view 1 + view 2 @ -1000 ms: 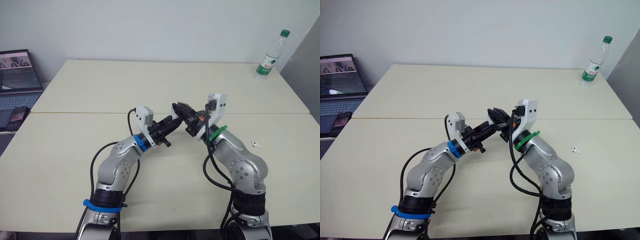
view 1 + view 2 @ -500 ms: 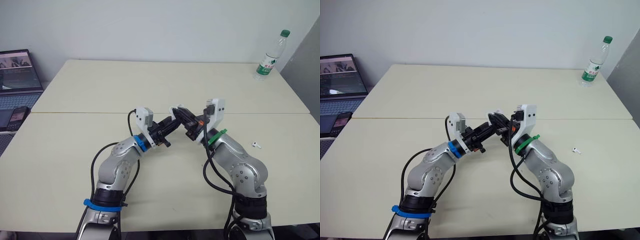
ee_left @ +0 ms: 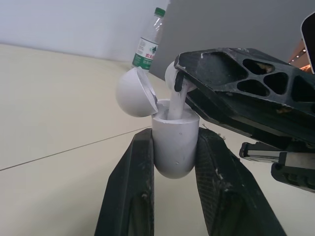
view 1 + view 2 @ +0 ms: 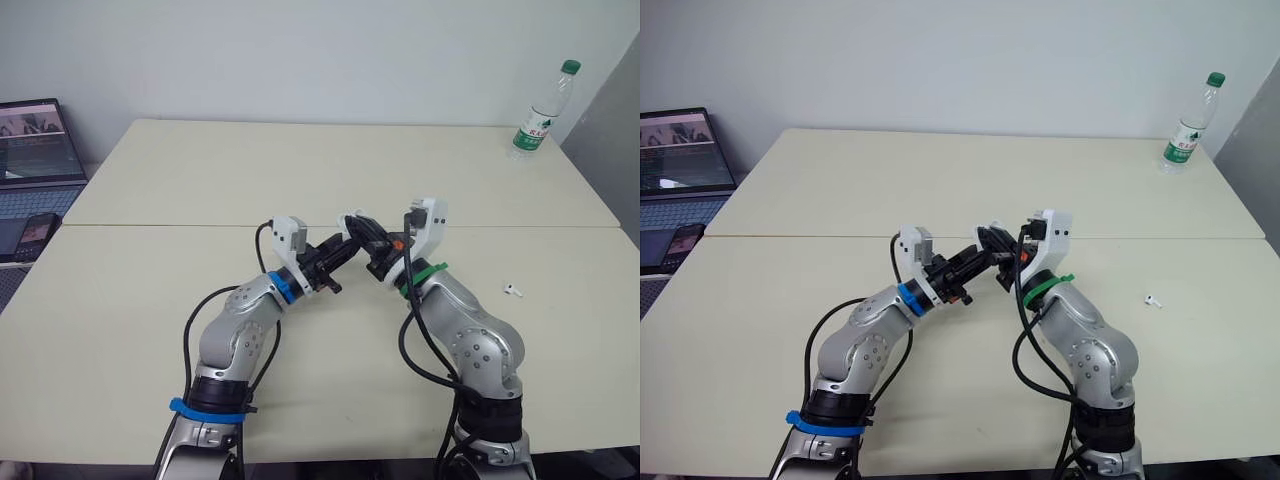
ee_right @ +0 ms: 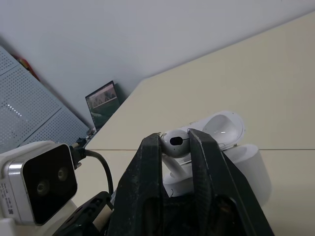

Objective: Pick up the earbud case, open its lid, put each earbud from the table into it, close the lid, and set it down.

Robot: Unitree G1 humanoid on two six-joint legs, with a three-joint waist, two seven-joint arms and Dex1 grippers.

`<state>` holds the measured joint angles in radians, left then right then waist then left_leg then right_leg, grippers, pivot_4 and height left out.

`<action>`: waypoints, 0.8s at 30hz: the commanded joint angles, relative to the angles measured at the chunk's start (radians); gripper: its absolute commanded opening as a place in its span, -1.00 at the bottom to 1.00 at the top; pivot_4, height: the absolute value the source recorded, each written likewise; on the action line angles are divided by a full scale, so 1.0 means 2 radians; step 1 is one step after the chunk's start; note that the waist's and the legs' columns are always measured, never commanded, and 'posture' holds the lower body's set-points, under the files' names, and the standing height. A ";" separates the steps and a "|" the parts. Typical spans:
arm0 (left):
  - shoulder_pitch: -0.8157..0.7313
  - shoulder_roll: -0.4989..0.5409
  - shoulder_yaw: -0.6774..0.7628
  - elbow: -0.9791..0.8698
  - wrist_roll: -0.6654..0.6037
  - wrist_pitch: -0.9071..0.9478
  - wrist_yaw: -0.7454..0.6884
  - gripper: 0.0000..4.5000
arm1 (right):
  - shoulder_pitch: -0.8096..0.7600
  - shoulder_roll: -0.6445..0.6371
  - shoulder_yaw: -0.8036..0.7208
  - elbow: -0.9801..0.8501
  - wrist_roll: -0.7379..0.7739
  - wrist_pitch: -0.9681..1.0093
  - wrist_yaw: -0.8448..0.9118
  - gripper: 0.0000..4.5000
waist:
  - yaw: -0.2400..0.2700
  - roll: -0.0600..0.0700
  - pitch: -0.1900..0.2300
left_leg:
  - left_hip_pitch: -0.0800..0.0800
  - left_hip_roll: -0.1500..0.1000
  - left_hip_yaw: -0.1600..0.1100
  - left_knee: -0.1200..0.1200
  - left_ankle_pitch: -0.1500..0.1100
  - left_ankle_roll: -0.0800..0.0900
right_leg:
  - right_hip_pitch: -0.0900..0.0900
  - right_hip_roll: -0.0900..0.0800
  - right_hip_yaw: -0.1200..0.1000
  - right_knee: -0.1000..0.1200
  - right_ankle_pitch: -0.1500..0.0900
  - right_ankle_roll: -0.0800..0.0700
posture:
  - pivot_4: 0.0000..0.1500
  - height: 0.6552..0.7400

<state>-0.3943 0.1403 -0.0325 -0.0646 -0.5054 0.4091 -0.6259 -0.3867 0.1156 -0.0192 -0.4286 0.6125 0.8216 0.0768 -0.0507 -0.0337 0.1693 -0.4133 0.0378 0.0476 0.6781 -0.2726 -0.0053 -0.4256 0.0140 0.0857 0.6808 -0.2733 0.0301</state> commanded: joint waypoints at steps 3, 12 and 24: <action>-0.016 -0.016 0.003 -0.027 0.000 -0.035 0.000 -0.66 | 0.000 -0.001 0.004 0.012 -0.004 0.009 -0.019 -0.83 | 0.000 0.000 0.000 | 0.000 0.000 0.000 0.000 0.000 0.000 | 0.000 0.000 0.000 0.000 0.000 0.000 | 1.00 1.00; -0.014 -0.021 0.000 -0.030 0.006 -0.040 -0.003 -0.66 | -0.006 -0.009 0.017 0.016 -0.011 0.015 -0.026 -0.83 | 0.000 0.000 0.000 | 0.000 0.000 0.000 0.000 0.000 0.000 | 0.000 0.000 0.000 0.000 0.000 0.000 | 1.00 1.00; -0.014 -0.021 -0.004 -0.034 0.014 -0.043 -0.004 -0.66 | -0.010 -0.012 0.022 0.012 -0.003 0.037 -0.036 -0.83 | 0.000 0.000 0.000 | 0.000 0.000 0.000 0.000 0.000 0.000 | 0.000 0.000 0.000 0.000 0.000 0.000 | 1.00 1.00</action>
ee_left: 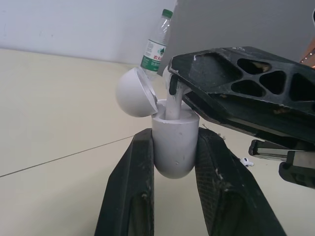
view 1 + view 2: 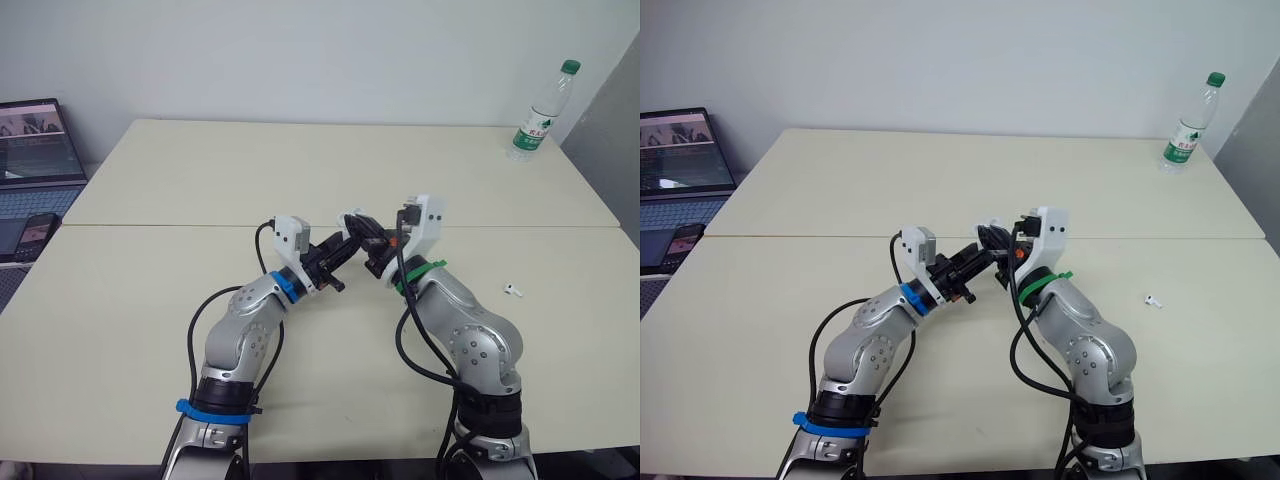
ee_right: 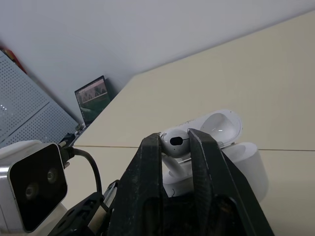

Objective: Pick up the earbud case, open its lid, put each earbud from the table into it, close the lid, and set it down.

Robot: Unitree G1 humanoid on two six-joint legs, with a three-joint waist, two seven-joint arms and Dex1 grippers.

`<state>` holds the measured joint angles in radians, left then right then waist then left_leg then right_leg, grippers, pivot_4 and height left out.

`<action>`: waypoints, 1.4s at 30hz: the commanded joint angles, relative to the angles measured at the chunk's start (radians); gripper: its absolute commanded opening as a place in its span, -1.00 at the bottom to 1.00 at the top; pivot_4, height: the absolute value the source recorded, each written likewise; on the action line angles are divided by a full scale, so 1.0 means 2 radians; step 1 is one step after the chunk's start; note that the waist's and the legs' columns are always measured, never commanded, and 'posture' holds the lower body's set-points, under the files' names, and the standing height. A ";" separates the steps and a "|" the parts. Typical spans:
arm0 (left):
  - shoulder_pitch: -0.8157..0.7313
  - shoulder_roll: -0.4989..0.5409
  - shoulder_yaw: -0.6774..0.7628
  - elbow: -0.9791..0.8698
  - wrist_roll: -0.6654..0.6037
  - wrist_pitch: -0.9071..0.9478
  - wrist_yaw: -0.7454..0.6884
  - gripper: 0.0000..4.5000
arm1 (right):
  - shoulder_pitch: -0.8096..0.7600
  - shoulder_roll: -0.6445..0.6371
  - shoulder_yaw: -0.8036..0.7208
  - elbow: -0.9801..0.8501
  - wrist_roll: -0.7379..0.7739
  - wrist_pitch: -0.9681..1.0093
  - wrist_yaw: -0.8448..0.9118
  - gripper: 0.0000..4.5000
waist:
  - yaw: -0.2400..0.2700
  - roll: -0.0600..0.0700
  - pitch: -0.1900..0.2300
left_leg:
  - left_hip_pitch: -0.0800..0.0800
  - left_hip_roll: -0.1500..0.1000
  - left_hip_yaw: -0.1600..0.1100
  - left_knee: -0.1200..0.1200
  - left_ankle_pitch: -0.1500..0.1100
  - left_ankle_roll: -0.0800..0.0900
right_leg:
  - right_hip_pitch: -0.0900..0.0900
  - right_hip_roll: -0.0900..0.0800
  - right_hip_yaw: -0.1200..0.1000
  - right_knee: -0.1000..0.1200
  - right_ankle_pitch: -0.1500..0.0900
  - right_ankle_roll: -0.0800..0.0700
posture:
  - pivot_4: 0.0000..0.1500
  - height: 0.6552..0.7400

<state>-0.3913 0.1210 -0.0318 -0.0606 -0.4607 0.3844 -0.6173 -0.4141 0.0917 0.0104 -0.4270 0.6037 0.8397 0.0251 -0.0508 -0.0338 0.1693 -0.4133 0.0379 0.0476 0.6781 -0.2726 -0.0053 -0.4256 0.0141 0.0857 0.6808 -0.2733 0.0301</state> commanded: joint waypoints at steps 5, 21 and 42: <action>-0.015 -0.012 -0.011 -0.038 0.004 -0.040 -0.011 -0.66 | 0.000 0.000 0.006 0.011 0.003 0.044 -0.021 -0.83 | 0.000 0.000 0.000 | 0.000 0.000 0.000 0.000 0.000 0.000 | 0.000 0.000 0.000 0.000 0.000 0.000 | 1.00 1.00; -0.017 -0.019 -0.002 -0.037 0.007 -0.049 -0.010 -0.66 | 0.002 -0.001 -0.008 0.016 -0.008 0.045 -0.042 -0.83 | 0.000 0.000 0.000 | 0.000 0.000 0.000 0.000 0.000 0.000 | 0.000 0.000 0.000 0.000 0.000 0.000 | 1.00 1.00; -0.018 -0.017 0.001 -0.035 0.003 -0.052 -0.013 -0.66 | 0.002 -0.016 -0.002 0.012 -0.016 -0.011 -0.010 0.99 | 0.000 0.000 0.000 | 0.000 0.000 0.000 0.000 0.000 0.000 | 0.000 0.000 0.000 0.000 0.000 0.000 | 1.00 1.00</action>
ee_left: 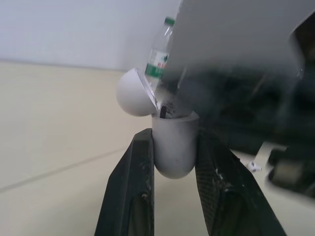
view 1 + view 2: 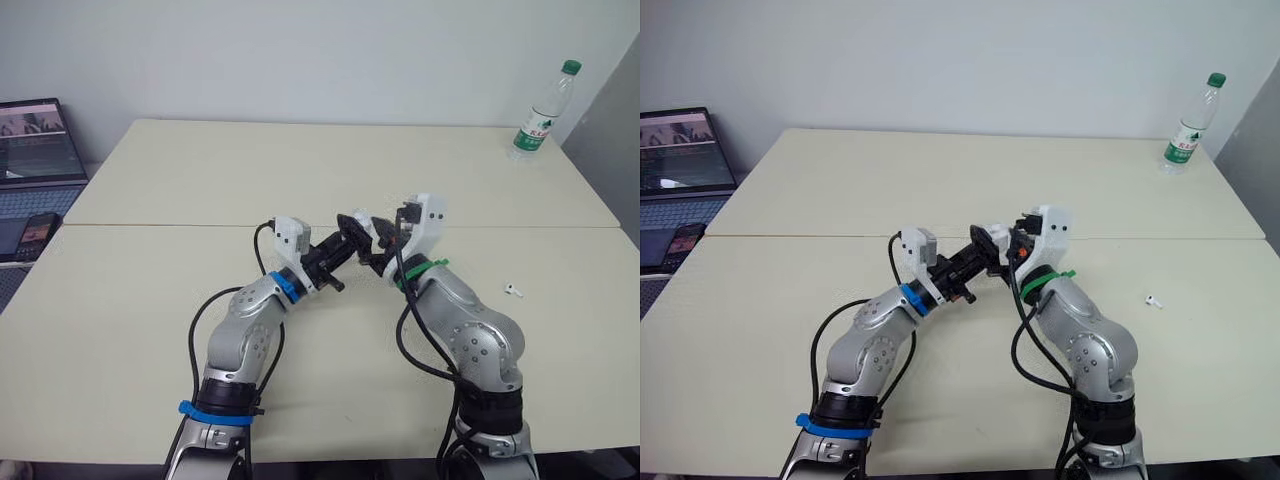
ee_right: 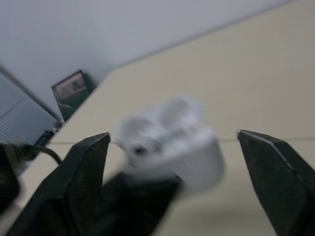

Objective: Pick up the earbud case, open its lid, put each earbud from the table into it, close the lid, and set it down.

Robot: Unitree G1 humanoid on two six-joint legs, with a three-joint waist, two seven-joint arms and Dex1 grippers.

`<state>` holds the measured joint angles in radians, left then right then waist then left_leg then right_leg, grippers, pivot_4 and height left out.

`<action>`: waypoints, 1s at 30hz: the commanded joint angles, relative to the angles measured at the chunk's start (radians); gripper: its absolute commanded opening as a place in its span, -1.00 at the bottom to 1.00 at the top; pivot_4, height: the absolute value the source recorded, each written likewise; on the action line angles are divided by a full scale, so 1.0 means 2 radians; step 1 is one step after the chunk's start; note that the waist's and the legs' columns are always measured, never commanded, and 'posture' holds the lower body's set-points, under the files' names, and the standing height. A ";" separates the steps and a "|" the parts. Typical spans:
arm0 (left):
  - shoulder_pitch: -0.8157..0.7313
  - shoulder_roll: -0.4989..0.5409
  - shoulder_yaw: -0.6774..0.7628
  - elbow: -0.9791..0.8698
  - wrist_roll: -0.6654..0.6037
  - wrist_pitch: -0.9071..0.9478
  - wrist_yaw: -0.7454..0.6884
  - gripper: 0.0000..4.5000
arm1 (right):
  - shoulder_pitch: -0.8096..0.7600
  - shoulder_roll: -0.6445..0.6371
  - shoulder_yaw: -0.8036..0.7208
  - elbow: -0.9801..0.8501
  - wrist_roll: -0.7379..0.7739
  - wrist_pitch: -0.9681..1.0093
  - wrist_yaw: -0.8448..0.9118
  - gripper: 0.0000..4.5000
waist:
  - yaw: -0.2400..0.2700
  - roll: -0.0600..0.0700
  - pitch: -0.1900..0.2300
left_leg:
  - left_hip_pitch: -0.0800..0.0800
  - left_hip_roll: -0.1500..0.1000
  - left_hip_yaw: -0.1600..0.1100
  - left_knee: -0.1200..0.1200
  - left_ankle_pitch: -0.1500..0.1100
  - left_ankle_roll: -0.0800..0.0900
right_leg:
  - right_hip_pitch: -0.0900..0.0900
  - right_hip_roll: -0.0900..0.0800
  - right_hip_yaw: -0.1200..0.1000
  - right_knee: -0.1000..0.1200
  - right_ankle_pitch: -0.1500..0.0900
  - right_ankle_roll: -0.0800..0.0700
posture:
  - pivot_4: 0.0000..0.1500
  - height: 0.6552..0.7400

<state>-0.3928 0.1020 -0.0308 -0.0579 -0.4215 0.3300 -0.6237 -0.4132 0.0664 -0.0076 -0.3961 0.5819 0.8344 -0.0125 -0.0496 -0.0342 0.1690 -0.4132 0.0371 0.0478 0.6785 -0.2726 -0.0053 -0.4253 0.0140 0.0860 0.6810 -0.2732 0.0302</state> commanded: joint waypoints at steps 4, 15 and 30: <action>-0.016 -0.003 -0.002 -0.037 -0.016 -0.027 -0.014 -0.66 | 0.006 -0.015 -0.015 -0.023 0.008 -0.032 0.031 0.99 | 0.000 0.000 0.000 | 0.000 0.000 0.000 0.000 0.000 0.000 | 0.000 0.000 0.000 0.000 0.000 0.000 | 1.00 1.00; -0.010 0.007 -0.001 -0.032 -0.019 -0.029 -0.023 -0.66 | 0.006 -0.112 -0.073 -0.087 0.123 -0.025 0.126 0.99 | 0.001 0.000 0.000 | 0.000 -0.001 -0.001 0.000 0.000 0.000 | 0.000 0.000 0.000 0.000 0.000 0.000 | 1.00 1.00; 0.008 0.055 -0.003 -0.056 -0.037 -0.008 -0.059 -0.66 | 0.094 -0.461 -0.192 0.079 0.101 0.004 0.293 0.99 | 0.010 0.000 0.000 | -0.001 -0.004 -0.005 0.001 0.000 0.001 | 0.003 -0.002 -0.006 -0.001 0.000 0.000 | 1.00 1.00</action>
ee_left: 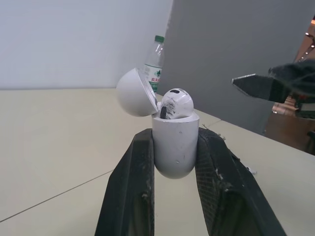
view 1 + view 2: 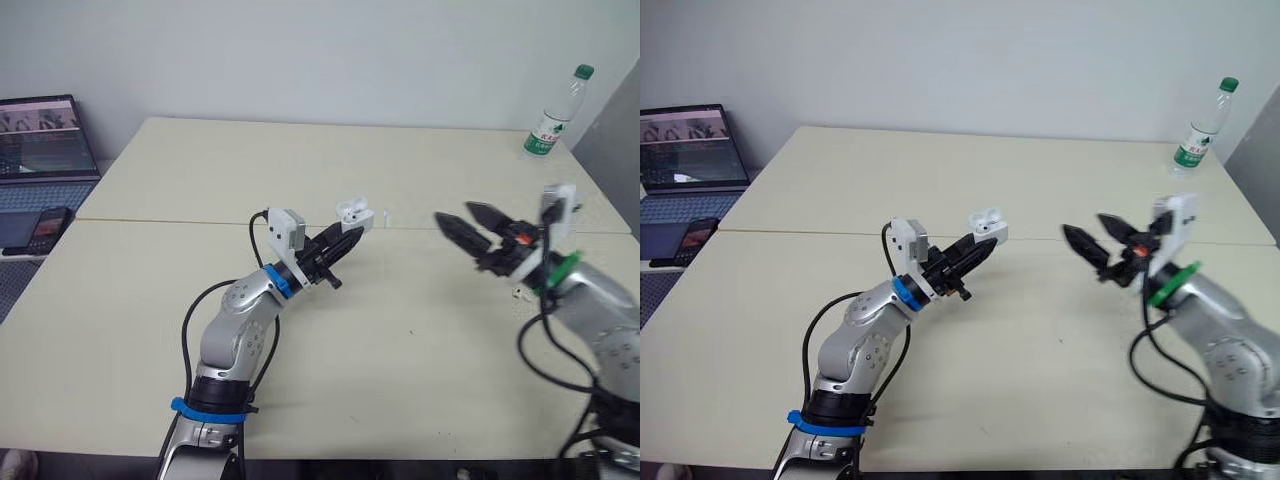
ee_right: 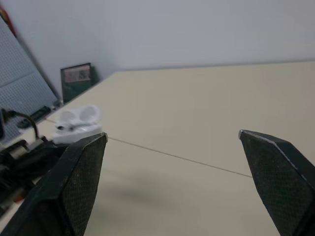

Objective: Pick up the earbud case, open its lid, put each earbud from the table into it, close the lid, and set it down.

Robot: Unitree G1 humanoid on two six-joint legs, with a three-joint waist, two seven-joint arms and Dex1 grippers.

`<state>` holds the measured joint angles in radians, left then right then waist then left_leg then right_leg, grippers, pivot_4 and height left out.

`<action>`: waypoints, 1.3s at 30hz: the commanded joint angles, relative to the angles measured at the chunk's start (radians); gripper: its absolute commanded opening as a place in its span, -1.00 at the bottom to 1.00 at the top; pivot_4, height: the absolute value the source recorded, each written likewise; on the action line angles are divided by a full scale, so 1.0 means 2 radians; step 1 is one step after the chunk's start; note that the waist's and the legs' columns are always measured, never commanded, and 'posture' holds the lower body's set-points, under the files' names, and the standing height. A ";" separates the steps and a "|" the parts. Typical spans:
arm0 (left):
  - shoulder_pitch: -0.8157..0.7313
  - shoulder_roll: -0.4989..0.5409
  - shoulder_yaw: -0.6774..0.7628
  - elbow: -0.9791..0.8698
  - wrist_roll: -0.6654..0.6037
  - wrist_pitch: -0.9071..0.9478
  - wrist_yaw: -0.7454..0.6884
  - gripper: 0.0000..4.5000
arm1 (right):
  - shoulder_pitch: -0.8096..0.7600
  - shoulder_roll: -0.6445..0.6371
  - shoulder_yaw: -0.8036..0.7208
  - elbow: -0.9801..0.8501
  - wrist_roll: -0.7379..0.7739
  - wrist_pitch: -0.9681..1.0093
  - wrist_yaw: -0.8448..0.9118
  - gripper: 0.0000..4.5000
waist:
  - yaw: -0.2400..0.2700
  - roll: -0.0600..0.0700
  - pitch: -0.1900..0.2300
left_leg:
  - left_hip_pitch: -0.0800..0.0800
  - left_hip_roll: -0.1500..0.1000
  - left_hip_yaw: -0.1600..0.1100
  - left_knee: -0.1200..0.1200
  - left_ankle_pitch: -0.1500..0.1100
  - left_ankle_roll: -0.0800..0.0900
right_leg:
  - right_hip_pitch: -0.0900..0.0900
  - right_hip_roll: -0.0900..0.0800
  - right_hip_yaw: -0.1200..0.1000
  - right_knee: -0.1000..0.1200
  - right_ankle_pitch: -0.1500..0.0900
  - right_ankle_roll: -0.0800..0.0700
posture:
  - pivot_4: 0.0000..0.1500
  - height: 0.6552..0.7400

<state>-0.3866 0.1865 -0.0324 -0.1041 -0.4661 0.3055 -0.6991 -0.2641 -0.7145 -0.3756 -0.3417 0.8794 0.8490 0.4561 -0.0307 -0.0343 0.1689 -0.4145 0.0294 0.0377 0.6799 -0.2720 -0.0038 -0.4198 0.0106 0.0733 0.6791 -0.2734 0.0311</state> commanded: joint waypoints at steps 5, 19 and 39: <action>0.021 0.051 -0.006 -0.061 -0.038 0.033 -0.059 -0.66 | 0.051 -0.218 0.075 0.142 -0.123 0.007 0.172 0.99 | -0.002 0.001 0.000 | 0.000 0.001 0.000 0.000 0.000 0.000 | 0.000 0.000 0.000 0.000 0.000 0.000 | 1.00 1.00; 0.035 0.069 -0.019 -0.080 -0.045 0.049 -0.075 -0.66 | -0.268 -0.200 0.420 0.404 -0.428 -0.069 0.398 0.99 | -0.006 0.003 0.001 | 0.008 0.001 0.000 0.000 0.001 0.002 | 0.007 0.001 0.000 0.000 0.000 0.000 | 1.00 1.00; 0.074 0.073 -0.010 -0.111 -0.046 0.043 -0.039 -0.66 | -0.383 -0.101 0.444 0.596 -0.561 -0.120 0.459 0.99 | 0.000 0.003 0.002 | 0.007 -0.001 0.000 -0.001 0.001 0.002 | 0.006 -0.005 -0.001 0.001 0.000 -0.001 | 1.00 1.00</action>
<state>-0.2349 0.3301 -0.0699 -0.2816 -0.5470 0.4108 -0.7763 -1.0200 -0.9035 0.5413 0.8686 -0.2306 0.6045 1.3710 -0.0313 -0.0273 0.1720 -0.4004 0.0272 0.0375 0.6788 -0.2700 -0.0008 -0.4074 0.0013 0.0710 0.6802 -0.2738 0.0298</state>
